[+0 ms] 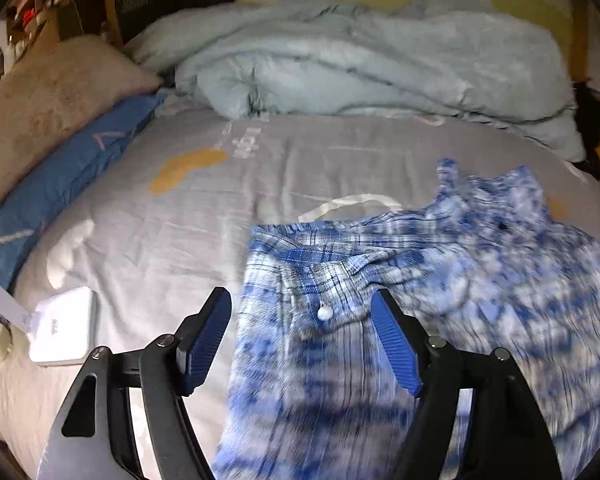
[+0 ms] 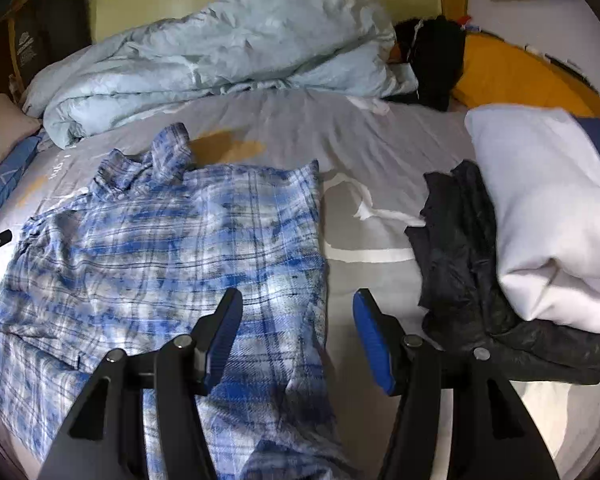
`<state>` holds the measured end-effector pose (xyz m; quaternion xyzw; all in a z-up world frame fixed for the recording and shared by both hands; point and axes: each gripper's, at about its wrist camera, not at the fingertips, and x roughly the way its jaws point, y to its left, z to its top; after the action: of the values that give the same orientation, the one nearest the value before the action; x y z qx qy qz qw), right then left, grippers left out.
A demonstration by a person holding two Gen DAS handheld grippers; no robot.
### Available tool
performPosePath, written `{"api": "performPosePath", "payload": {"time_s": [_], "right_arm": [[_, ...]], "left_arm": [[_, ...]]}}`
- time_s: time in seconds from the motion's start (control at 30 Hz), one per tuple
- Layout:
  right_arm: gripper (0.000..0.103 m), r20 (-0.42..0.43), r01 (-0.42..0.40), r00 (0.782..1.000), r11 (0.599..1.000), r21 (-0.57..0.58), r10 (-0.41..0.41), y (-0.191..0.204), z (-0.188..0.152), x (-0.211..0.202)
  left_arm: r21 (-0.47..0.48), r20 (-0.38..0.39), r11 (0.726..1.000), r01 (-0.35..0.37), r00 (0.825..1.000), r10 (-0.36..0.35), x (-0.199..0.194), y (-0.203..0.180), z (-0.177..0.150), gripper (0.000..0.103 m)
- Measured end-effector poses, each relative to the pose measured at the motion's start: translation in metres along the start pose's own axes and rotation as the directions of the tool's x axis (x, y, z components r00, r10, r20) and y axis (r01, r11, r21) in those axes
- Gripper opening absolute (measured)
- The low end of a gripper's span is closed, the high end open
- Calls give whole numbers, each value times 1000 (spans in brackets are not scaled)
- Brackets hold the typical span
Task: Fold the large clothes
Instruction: 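Open both grippers and move them over the shirt's hem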
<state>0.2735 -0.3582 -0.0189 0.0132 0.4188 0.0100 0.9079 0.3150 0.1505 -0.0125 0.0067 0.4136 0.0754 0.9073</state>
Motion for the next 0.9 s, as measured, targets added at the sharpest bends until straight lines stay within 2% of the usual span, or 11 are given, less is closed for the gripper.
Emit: {"api": "performPosePath", "payload": {"time_s": [0.2,0.37,0.4,0.57,0.67,0.8,0.9], "right_arm": [[70,77,-50,996,999,-4,51,11,-6,-38],[99,166,-98,982,995,5,96,18,-26,-72],[101,189,-104,977,995,12,100,18,-32,-81],[103,244,-93,966,996,-3,91,19,-47,-105],[103,212,-117,971,993,15,111,14,-54,-107],[103,168,-143,976,989,36,135,12,-76,-105],[103,151,-136,979,991,-6,135,22,-93,-105]], "left_arm": [[21,80,998,67,994,-69,-65,5,-19,93],[21,159,990,141,977,-143,-116,6,-47,101],[18,179,988,152,972,-152,-126,4,-54,102],[-7,240,980,199,952,-192,-163,3,-76,102],[-30,246,973,229,945,-215,-176,4,-88,102],[-1,241,976,218,947,-211,-185,-1,-108,102],[22,195,969,246,950,-245,-181,-9,-122,102]]}}
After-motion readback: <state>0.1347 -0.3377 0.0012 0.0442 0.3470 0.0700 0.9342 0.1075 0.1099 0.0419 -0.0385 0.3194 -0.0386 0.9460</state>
